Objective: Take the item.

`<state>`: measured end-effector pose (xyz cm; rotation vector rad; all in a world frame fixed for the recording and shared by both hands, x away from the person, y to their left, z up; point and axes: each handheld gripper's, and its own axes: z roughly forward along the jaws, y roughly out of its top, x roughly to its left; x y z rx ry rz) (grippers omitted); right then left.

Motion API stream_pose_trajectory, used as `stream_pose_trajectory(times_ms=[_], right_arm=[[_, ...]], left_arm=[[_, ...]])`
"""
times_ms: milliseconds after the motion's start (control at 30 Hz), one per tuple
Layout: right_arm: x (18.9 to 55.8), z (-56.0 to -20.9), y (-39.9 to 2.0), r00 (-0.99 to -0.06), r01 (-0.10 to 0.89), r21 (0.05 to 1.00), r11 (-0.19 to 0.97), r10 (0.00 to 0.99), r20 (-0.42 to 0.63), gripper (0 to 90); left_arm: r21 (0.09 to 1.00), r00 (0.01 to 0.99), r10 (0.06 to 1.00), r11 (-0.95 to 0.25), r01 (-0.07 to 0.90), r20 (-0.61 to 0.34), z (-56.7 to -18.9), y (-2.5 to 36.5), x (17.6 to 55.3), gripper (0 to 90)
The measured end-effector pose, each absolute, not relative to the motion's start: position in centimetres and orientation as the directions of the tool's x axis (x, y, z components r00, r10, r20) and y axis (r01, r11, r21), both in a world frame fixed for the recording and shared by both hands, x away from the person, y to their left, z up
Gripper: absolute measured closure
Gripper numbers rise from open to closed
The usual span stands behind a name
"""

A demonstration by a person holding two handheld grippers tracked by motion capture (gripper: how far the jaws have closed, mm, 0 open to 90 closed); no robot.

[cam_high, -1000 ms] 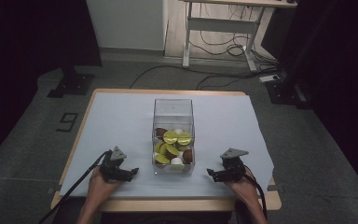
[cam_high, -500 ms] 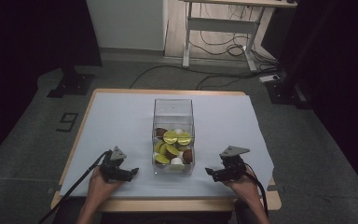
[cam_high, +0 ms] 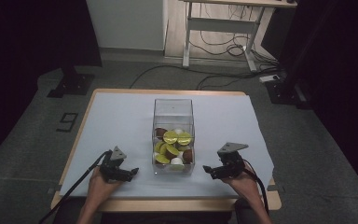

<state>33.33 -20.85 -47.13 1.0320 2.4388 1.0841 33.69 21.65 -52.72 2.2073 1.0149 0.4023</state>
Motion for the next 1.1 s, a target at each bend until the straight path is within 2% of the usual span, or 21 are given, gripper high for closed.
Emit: stream_pose_trajectory(times_ms=[1100], right_arm=[[35.0, -43.3, -18.6, -0.751, 0.474, 0.756, 0.451, 0.655, 0.081, 16.9]], left_arm=[[0.681, 0.651, 0.759, -0.478, 0.555, 0.002, -52.7, 21.7, 33.7, 10.4]])
